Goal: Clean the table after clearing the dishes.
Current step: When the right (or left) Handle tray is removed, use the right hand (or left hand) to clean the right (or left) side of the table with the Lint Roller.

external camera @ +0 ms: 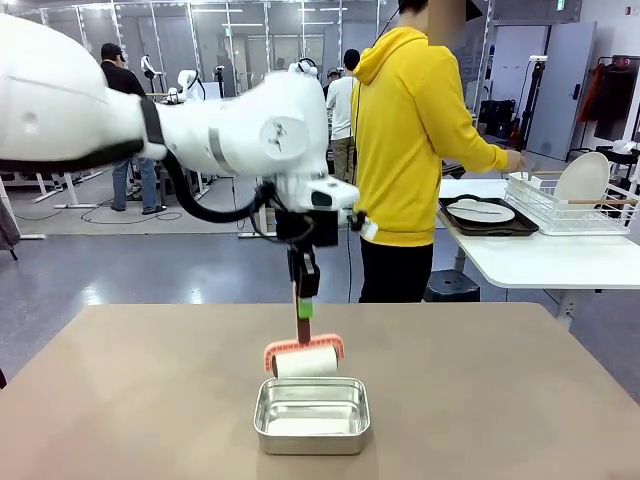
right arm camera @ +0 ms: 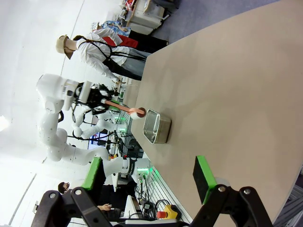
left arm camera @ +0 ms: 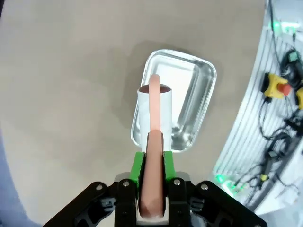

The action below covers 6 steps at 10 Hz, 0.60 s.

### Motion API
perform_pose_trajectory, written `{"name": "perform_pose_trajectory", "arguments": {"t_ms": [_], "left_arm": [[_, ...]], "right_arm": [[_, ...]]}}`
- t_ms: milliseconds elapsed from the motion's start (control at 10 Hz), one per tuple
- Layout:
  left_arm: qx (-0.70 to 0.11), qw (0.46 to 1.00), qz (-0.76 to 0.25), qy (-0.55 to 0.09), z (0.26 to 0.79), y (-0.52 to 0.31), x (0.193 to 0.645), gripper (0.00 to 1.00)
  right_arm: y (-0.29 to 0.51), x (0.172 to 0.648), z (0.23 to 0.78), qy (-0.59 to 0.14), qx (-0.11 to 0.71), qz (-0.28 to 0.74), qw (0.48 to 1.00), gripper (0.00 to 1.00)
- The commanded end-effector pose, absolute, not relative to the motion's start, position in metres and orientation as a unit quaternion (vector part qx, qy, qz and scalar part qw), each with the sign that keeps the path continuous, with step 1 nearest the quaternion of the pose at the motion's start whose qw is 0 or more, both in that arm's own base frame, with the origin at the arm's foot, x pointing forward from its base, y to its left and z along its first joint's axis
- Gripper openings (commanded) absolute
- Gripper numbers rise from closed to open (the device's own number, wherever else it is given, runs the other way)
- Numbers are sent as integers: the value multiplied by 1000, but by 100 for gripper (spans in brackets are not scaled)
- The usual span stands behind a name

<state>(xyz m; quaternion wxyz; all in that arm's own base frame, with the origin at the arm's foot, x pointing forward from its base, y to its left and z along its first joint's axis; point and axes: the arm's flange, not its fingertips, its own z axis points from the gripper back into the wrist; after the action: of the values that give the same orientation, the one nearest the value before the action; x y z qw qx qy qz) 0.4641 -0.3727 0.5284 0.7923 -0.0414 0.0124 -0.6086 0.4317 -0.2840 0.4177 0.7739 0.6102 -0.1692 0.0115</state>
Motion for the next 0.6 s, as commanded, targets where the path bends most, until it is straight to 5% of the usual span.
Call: {"name": "perform_pose_trajectory", "arguments": {"t_ms": [0, 300, 500], "left_arm": [[-51, 829, -556, -17, 542, -350, 443, 0], [-29, 794, -606, -29, 553, -359, 442, 0], [-41, 822, -568, -20, 565, -352, 448, 0]], "right_arm": [[-278, 428, 421, -171, 612, 7, 772, 95], [-278, 428, 421, -171, 612, 7, 772, 95], [-278, 428, 421, -171, 612, 7, 772, 95]]}}
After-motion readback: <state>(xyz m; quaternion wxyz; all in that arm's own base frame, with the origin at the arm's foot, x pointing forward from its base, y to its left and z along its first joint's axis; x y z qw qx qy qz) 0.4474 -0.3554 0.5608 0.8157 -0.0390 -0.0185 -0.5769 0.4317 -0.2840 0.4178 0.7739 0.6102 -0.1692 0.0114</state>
